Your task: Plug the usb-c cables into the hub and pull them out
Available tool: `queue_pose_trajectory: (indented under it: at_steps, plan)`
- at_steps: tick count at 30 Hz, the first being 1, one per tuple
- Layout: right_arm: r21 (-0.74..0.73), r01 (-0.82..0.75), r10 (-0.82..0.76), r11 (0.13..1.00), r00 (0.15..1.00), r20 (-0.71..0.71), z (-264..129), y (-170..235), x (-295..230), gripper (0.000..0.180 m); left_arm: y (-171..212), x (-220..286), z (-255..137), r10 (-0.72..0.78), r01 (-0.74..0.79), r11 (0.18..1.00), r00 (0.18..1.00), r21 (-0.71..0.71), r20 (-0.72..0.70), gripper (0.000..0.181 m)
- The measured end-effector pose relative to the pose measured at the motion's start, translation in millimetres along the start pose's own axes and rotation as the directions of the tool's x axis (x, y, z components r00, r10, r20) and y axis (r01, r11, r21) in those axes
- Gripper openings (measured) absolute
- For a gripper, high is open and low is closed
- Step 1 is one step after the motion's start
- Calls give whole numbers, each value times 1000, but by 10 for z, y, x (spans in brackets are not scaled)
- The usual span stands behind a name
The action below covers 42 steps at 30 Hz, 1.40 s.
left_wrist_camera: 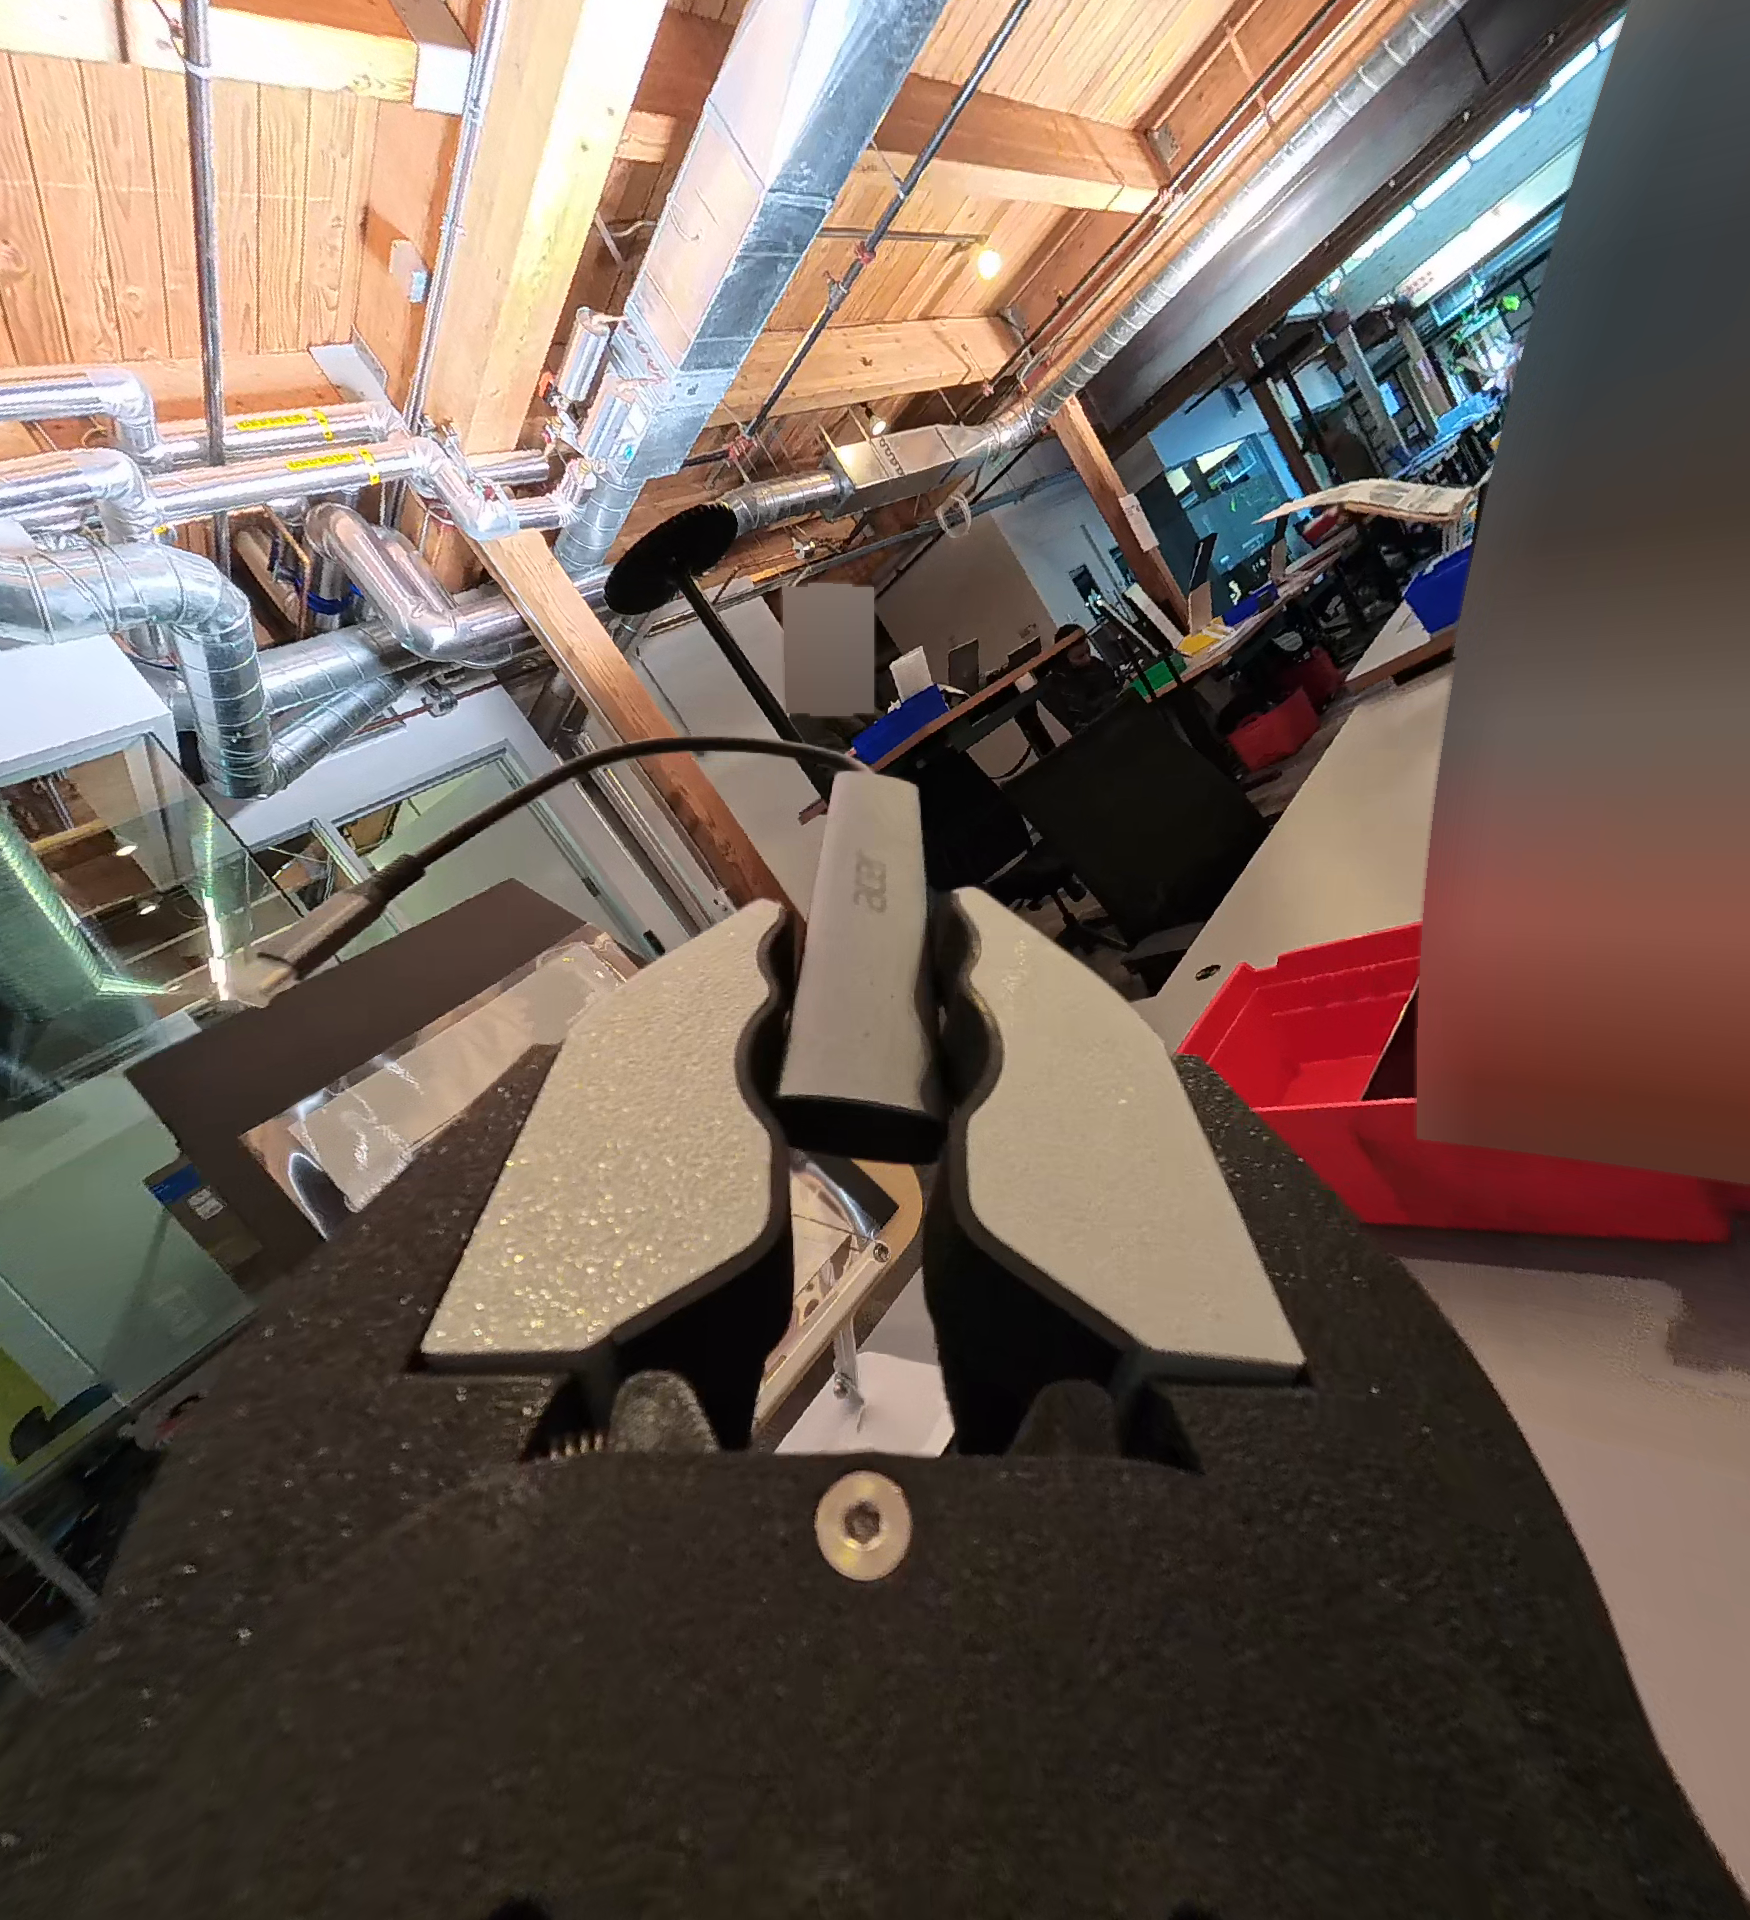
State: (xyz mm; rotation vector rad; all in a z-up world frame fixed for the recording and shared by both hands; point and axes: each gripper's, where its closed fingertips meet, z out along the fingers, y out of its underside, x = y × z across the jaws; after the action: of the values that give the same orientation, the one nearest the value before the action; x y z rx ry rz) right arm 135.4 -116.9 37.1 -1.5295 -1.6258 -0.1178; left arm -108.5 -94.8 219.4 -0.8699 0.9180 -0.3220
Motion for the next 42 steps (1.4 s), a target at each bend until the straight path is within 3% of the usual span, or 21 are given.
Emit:
queue_pose_trajectory:
  at_steps: [1,4,8,13,16,18,22,25,28,31,34,38,40,42]
  plan:
    - [-51,2,0,999,999,32,19,149,-159,16,-15,-15,-16,-7,7,1000,1000,8,0,24]
    - [-129,37,-43,991,998,-47,96,583,-471,15,-76,-65,-76,-30,29,999,1000,38,5,24]
    - [-292,201,-237,935,967,-92,301,1148,-819,19,-151,-102,-137,-46,45,997,999,69,8,25]
    - [-351,231,-265,907,963,-50,445,1415,-1005,22,-172,-97,-161,-48,47,996,999,72,7,25]
    - [-349,246,-294,904,951,-91,442,1402,-954,7,-174,-91,-154,-47,47,996,999,74,4,25]
    - [-351,223,-263,910,962,-73,411,1408,-973,7,-163,-78,-141,-49,49,996,999,68,-1,25]
    - [-256,60,-106,965,980,-169,199,1321,-738,5,-148,-46,-116,-44,45,997,999,59,-8,24]
    - [-194,-163,127,967,974,-185,94,1409,-531,6,-146,-29,-103,-44,45,997,999,57,-13,24]
    - [-174,-414,388,894,907,-163,127,1555,-339,6,-128,-13,-87,-46,47,998,999,46,-18,24]
    - [-243,-602,618,760,786,-15,294,1570,-350,6,-118,15,-68,-47,48,998,999,40,-27,24]
    - [-469,-644,730,605,684,2,470,1759,-401,6,-110,67,-40,-45,47,998,998,35,-42,24]
    - [-710,-570,849,414,522,76,642,1840,-699,6,-84,158,12,-38,39,999,997,18,-67,24]
    - [-793,-494,853,358,518,62,659,1955,-820,7,-78,194,30,-39,40,999,996,13,-79,24]
    - [-763,-521,860,383,503,88,712,1904,-826,12,-76,233,47,-44,45,999,994,12,-95,24]
